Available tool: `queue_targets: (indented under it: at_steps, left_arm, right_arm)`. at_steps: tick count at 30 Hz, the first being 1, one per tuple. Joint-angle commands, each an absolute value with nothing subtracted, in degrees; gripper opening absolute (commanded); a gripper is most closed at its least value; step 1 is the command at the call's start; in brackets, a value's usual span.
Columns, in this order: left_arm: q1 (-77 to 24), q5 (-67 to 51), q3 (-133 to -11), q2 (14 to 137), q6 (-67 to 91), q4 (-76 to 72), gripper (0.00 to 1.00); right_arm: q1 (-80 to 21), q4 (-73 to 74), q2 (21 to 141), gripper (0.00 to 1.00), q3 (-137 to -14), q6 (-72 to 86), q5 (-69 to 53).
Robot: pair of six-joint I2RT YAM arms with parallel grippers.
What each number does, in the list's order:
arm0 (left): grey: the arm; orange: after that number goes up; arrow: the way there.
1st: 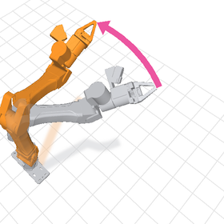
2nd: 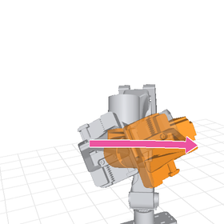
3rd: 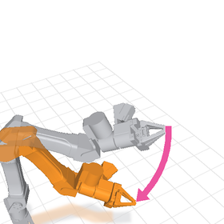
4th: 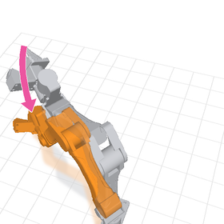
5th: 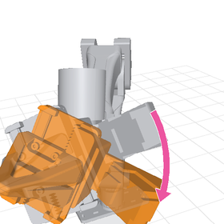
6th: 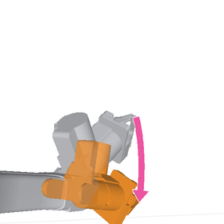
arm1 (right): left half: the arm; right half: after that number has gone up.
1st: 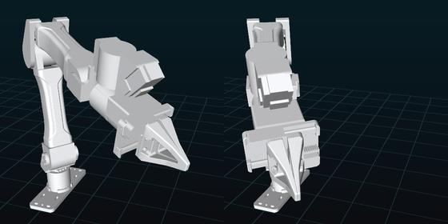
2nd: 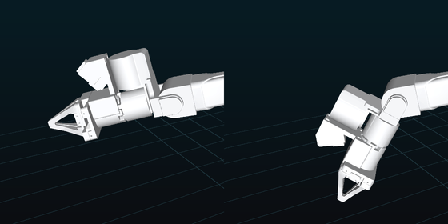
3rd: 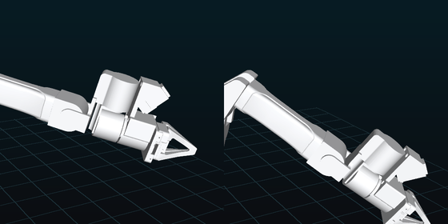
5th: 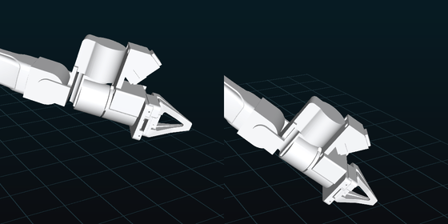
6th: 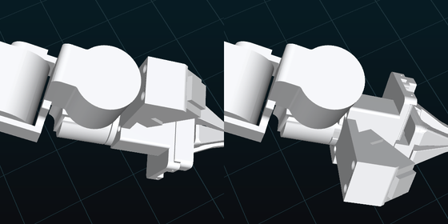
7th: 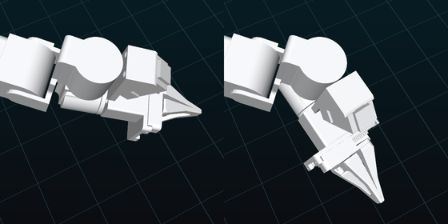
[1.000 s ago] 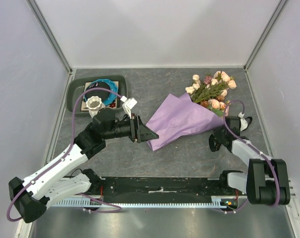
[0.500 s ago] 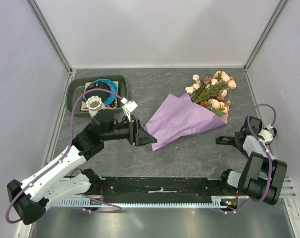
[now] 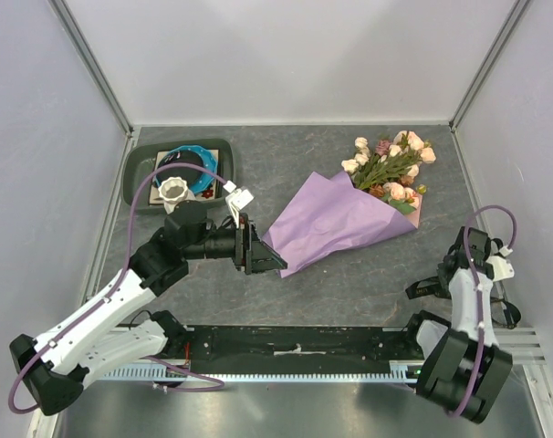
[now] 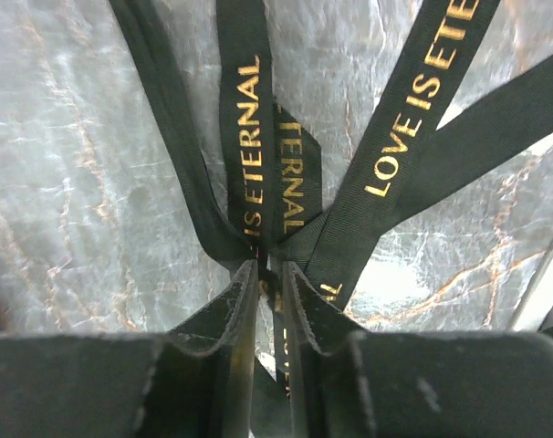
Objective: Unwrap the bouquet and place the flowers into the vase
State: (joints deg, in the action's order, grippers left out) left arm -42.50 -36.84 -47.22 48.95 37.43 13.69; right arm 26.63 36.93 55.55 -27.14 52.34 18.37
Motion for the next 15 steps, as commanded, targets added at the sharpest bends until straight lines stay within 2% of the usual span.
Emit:
queue_targets:
  at_steps: [1, 3, 4, 6, 7, 8, 11, 14, 15]
  left_arm:
    - [-42.63, -37.63, -49.92, 47.46, 35.16, 14.15, 0.66]
    - [-42.63, -37.18, -49.92, 47.46, 35.24, 14.68, 0.67]
    - [-42.63, -36.39, -49.83, 47.72, 35.24, 14.85, 0.70]
    - [-42.63, -35.51, -49.75, 47.99, 35.07, 15.38, 0.77]
    - [-42.63, -34.38, -49.57, 48.25, 34.98, 15.55, 0.82]
    - [-42.63, -33.76, -49.48, 48.43, 34.89, 15.90, 0.86]
    - [-42.54, -31.56, -49.30, 50.44, 34.19, 16.00, 0.93]
    - [-41.67, -28.13, -49.83, 54.03, 32.70, 16.26, 0.93]
    - [-41.14, -27.25, -50.10, 55.27, 32.43, 16.17, 0.93]
  right_arm:
    - [26.81, 39.90, 47.74, 0.37, -29.00, 51.86, 20.48]
    - [26.72, 39.55, 47.02, 0.45, -31.10, 50.54, 19.69]
    - [26.37, 40.07, 47.11, 0.55, -32.33, 49.06, 20.64]
    - [24.88, 41.22, 46.85, 0.65, -36.27, 47.73, 22.49]
    - [24.26, 41.66, 46.41, 0.74, -37.52, 47.03, 23.28]
    - [23.39, 42.18, 46.06, 0.79, -38.75, 46.50, 24.94]
    - [18.03, 42.10, 45.61, 0.84, -42.36, 46.84, 26.27]
    - [7.51, 42.01, 48.86, 0.85, -46.05, 47.20, 29.34]
    - [0.42, 41.40, 50.43, 0.85, -47.97, 46.15, 31.10]
